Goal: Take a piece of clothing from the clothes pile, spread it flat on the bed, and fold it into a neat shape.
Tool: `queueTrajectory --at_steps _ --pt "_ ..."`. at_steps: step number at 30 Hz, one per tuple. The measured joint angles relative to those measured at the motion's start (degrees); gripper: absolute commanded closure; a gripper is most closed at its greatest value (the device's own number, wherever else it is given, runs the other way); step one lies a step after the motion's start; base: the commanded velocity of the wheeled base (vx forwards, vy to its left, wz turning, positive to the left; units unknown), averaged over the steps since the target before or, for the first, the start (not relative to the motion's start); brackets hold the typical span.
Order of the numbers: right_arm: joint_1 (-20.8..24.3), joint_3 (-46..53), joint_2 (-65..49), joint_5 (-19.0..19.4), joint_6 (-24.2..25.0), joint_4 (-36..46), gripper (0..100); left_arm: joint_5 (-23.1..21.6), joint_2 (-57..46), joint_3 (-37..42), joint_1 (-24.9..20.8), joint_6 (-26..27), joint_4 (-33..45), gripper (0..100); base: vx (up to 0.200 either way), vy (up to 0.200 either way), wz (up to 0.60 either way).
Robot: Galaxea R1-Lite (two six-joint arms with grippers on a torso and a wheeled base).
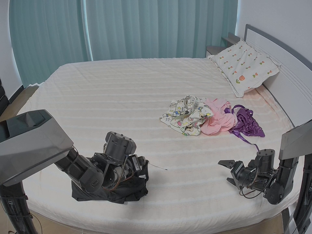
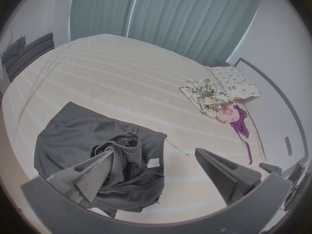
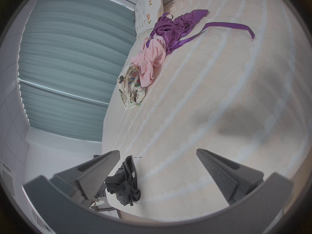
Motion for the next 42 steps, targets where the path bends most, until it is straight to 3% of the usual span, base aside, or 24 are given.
queueTrajectory --at_steps 42 --pt "-0.3 0.1 0.2 0.0 0.0 0.0 0 -0.6 -2.7 -0.8 -4.3 -1.2 -2.9 0 0.000 0.000 0.00"
